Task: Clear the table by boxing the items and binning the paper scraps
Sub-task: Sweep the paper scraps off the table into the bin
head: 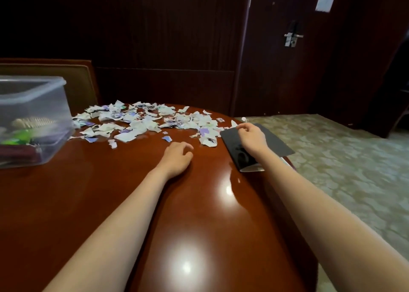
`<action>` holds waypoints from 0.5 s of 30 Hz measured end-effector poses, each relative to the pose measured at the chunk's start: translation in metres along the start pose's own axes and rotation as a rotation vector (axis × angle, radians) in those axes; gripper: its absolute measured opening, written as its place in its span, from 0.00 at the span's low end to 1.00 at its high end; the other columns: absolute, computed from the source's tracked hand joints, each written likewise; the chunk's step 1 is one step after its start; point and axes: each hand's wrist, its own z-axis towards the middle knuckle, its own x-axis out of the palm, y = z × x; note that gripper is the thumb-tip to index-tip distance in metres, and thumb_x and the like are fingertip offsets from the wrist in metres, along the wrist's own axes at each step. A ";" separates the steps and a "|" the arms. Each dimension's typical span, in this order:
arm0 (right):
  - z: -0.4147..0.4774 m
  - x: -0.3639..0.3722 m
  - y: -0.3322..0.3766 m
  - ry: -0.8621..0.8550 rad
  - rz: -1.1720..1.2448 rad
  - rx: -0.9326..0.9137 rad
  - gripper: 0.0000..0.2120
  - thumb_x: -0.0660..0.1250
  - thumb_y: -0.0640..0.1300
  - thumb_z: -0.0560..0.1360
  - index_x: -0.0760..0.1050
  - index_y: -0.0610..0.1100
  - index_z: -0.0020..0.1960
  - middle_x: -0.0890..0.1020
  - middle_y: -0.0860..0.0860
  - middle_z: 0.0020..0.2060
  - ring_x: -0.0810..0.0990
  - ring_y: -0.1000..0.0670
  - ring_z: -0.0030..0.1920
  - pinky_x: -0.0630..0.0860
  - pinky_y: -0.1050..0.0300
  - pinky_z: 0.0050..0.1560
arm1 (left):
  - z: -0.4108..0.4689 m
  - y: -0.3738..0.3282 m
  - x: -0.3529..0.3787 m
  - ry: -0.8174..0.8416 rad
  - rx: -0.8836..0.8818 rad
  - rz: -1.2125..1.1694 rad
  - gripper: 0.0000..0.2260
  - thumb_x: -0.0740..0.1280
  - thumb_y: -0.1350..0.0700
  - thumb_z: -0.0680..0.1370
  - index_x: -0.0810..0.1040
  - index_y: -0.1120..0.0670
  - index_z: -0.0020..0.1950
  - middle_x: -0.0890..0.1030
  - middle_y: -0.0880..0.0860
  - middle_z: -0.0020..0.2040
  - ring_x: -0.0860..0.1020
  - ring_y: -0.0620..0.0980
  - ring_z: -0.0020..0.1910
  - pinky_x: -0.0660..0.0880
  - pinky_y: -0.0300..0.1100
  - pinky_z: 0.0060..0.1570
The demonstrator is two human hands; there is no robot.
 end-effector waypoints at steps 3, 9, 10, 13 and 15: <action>0.032 0.012 0.000 0.086 -0.207 -0.047 0.17 0.55 0.38 0.78 0.69 0.41 0.66 0.76 0.44 0.59 0.75 0.44 0.58 0.69 0.60 0.49 | 0.019 0.013 -0.001 -0.090 0.058 0.125 0.15 0.57 0.56 0.80 0.69 0.51 0.67 0.65 0.53 0.71 0.62 0.52 0.70 0.61 0.45 0.68; 0.099 0.046 -0.012 0.148 -0.563 -0.069 0.22 0.55 0.41 0.77 0.62 0.42 0.71 0.67 0.41 0.69 0.67 0.40 0.68 0.66 0.47 0.68 | 0.059 0.028 -0.007 -0.283 0.067 0.256 0.18 0.58 0.54 0.79 0.68 0.52 0.70 0.63 0.54 0.71 0.61 0.52 0.71 0.61 0.47 0.68; 0.105 0.052 -0.016 0.149 -0.606 -0.057 0.23 0.55 0.42 0.78 0.61 0.42 0.72 0.66 0.40 0.70 0.66 0.39 0.69 0.65 0.47 0.68 | 0.064 0.030 -0.007 -0.307 0.056 0.283 0.18 0.57 0.54 0.79 0.68 0.53 0.70 0.64 0.54 0.71 0.61 0.53 0.71 0.61 0.47 0.69; 0.120 0.065 -0.022 0.153 -0.690 -0.034 0.24 0.54 0.47 0.79 0.58 0.42 0.74 0.62 0.39 0.71 0.63 0.38 0.70 0.62 0.45 0.69 | 0.079 0.033 -0.007 -0.352 0.028 0.329 0.19 0.57 0.53 0.79 0.67 0.54 0.70 0.63 0.56 0.72 0.61 0.54 0.71 0.60 0.48 0.69; 0.132 0.070 -0.023 0.173 -0.721 0.005 0.26 0.52 0.49 0.80 0.54 0.43 0.76 0.58 0.38 0.73 0.60 0.37 0.72 0.59 0.43 0.70 | 0.087 0.036 -0.007 -0.366 0.017 0.341 0.20 0.57 0.53 0.79 0.67 0.55 0.71 0.63 0.56 0.72 0.61 0.54 0.71 0.60 0.49 0.69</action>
